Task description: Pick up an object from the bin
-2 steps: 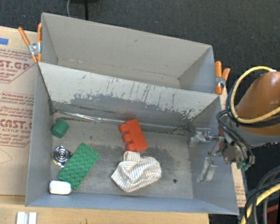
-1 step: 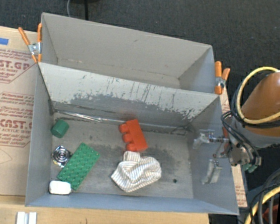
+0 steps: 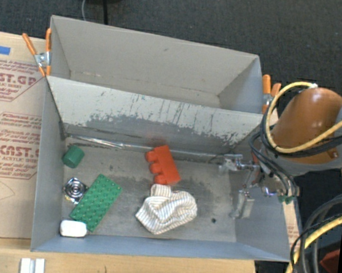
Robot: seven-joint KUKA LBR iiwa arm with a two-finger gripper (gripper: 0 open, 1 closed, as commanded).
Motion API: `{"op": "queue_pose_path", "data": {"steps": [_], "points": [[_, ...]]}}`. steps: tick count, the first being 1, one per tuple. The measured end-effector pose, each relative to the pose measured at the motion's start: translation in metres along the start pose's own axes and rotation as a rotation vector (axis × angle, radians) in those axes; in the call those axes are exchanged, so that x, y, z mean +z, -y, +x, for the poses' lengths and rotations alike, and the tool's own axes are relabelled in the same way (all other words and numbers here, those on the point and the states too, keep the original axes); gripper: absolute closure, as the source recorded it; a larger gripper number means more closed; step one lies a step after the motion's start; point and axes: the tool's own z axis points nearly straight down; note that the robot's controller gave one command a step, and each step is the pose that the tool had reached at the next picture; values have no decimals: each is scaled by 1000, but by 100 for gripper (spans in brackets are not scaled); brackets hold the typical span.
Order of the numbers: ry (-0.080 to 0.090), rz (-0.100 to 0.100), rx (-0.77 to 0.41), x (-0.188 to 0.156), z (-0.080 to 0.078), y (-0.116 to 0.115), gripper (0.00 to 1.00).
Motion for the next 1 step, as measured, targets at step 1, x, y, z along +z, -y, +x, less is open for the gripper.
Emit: {"op": "queue_pose_path", "data": {"steps": [1], "points": [[-16,-7,66,25,16,-23,0]]}}
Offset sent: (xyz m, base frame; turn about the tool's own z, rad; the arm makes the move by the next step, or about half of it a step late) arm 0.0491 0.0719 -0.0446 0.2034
